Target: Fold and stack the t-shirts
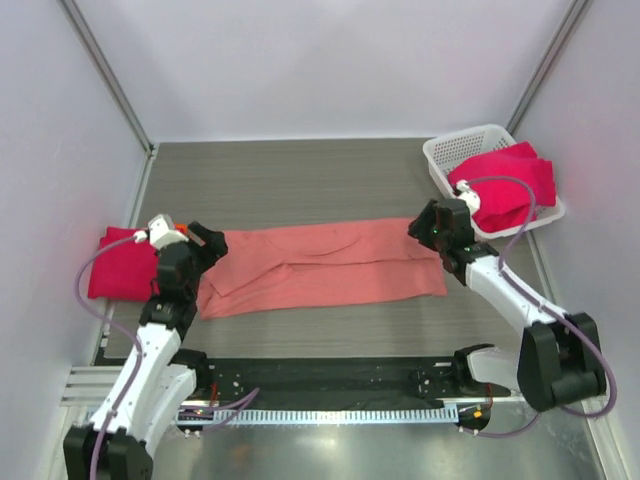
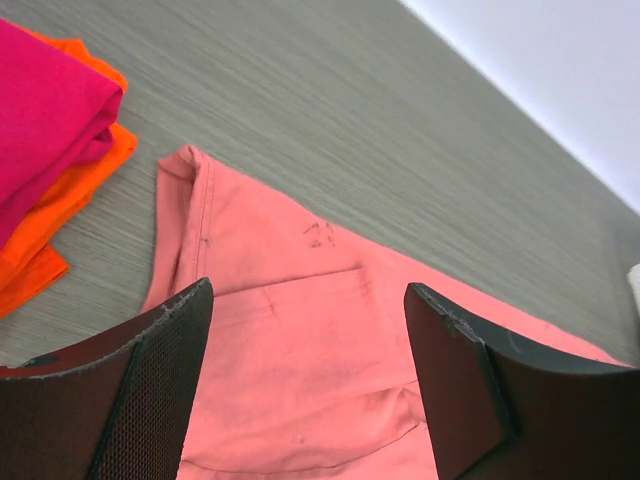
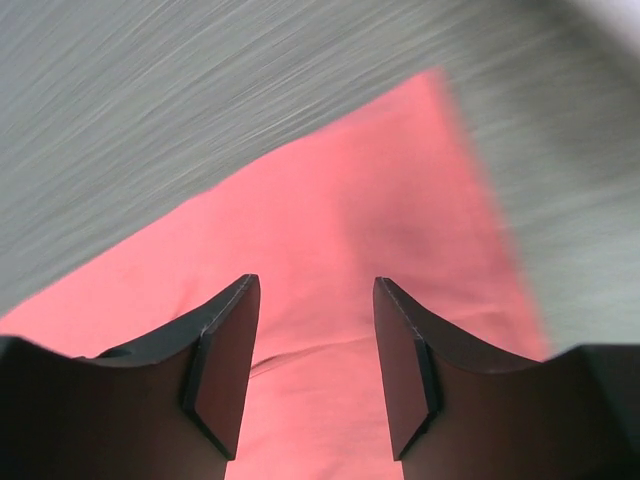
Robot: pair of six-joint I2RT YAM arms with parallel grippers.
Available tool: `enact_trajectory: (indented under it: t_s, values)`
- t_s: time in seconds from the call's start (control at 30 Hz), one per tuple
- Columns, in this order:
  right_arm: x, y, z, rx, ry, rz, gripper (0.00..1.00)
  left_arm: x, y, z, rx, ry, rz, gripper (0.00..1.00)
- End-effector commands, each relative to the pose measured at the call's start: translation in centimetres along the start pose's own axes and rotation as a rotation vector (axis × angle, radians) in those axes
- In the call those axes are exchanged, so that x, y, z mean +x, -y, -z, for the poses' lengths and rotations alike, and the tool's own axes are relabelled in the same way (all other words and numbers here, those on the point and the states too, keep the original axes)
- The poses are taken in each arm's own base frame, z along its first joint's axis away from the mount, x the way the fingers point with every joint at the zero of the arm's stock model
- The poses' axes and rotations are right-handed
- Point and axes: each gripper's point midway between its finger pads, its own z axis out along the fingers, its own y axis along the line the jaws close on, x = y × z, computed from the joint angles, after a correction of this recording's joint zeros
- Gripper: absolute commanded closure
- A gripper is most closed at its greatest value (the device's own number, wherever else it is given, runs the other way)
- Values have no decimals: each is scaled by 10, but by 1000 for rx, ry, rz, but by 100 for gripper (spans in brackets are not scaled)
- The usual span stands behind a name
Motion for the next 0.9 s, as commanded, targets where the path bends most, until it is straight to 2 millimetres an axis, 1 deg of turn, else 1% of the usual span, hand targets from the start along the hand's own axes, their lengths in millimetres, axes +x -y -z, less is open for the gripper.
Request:
enact_trajectory:
  t_s: [0.0,0.03,0.07,0.1,0.13,0.17,0.2,0.23,0.27,0.3,0.33,0.37,0.4,0.43,0.47,0.5,0.53,0.57,0.6,0.63,0.67,0.7,0.73,0.77,0.83,0.87]
  values:
    - [14,-96,5,-371,-131,9,46,-12,17,-11,-27,-67,13,22]
    - [16,-126,12,-459,-157,25,46,-7,18,-17,-41,-105,13,23]
    - [30,-143,5,-510,-208,34,46,7,14,-27,-79,-175,0,23]
    - [40,-164,13,-605,-270,38,46,4,26,-32,-56,-198,6,24]
    - [40,-196,21,-710,-279,53,46,5,30,-38,-54,-220,13,24]
    - [56,-206,12,-731,-333,64,46,16,27,-47,-74,-264,13,25]
    - [68,-220,15,-780,-387,77,46,19,28,-51,-77,-280,16,25]
    - [59,-244,18,-834,-383,85,46,15,36,-57,-64,-282,25,25]
    - [70,-258,22,-870,-421,98,46,18,36,-62,-74,-295,32,25]
    - [92,-262,7,-866,-484,99,46,26,33,-70,-94,-326,31,25]
    - [87,-282,11,-909,-497,90,46,26,38,-75,-85,-343,37,24]
    - [100,-293,11,-927,-534,94,46,27,39,-80,-89,-355,52,24]
    - [118,-294,-1,-913,-581,89,47,39,35,-87,-107,-395,55,24]
    - [119,-307,-3,-930,-591,79,48,36,40,-93,-100,-399,68,25]
    - [127,-314,-3,-938,-607,79,48,39,39,-96,-101,-421,88,25]
    - [140,-320,-12,-934,-630,77,48,49,35,-102,-118,-447,93,25]
    - [147,-323,-13,-942,-653,78,48,45,35,-108,-127,-443,100,25]
    - [153,-327,-14,-948,-671,77,48,49,31,-111,-142,-457,101,25]
    - [167,-332,-17,-952,-698,81,48,50,29,-114,-154,-463,104,24]
    - [172,-335,-17,-957,-709,83,48,60,20,-118,-189,-491,99,24]
    - [181,-336,-18,-959,-731,84,48,57,17,-123,-207,-489,108,24]
    - [185,-337,-19,-963,-740,87,48,61,10,-124,-230,-505,111,24]
    - [195,-338,-21,-963,-759,93,48,66,6,-126,-248,-524,118,24]
    - [200,-338,-20,-964,-774,94,48,74,-5,-129,-279,-547,127,24]
    - [206,-340,-20,-970,-786,95,48,85,-9,-131,-289,-595,156,24]
    - [212,-337,-24,-961,-800,94,48,94,-18,-133,-316,-624,167,24]
